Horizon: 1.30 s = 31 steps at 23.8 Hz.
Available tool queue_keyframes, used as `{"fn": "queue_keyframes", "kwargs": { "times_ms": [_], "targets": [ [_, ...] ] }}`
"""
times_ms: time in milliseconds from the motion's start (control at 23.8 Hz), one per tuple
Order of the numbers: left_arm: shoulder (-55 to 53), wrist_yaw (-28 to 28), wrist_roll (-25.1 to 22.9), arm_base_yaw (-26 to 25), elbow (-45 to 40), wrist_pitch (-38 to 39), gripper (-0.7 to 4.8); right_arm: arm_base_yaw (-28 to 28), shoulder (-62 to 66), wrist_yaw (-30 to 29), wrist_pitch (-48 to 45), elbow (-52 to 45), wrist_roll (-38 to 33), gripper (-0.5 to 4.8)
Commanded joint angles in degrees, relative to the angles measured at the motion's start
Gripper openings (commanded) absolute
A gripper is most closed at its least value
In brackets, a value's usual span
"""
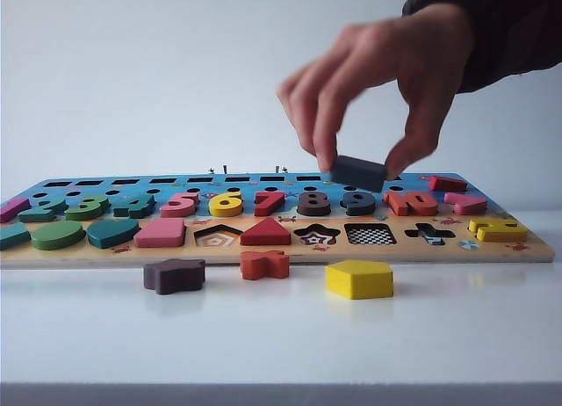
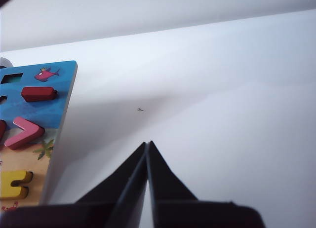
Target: Insert the cube into the slot.
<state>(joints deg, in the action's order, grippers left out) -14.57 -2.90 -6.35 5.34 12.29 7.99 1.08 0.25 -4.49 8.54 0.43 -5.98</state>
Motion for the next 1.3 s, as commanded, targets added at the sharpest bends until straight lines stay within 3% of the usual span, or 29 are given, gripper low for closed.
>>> {"fn": "queue_keyframes", "kwargs": {
  "times_ms": [42, 337, 547, 884, 1094, 1305],
  "targets": [
    [-1.16, 0.26, 0.17, -0.04, 0.94, -0.72, 0.17, 0.07, -0.11, 0.17, -0.74, -0.2, 0.07, -0.03],
    [-1.27, 0.28, -0.2, -0.02, 2.25, 0.37, 0.17, 0.07, -0.11, 0.15, -0.7, -0.2, 0.04, -0.03],
    [-7.93, 3.15, 0.22, 3.04, 10.64, 8.11, 0.17, 0.07, -0.11, 0.09, -0.68, -0.2, 0.04, -0.03],
    [-14.21, 6.64, 0.24, 5.42, 18.43, 14.19, 0.17, 0.07, -0.13, 0.0, -0.68, -0.2, 0.0, -0.03],
    [-18.21, 10.86, 0.17, 8.26, 23.37, 20.06, 0.17, -0.48, -0.13, 0.04, -0.81, 0.11, -5.53, -0.03],
    [-20.48, 12.13, -0.15, 11.28, 25.86, 23.82, 0.17, -1.62, -0.11, 0.04, -0.66, 1.42, -6.47, -0.03]
  ]
}}
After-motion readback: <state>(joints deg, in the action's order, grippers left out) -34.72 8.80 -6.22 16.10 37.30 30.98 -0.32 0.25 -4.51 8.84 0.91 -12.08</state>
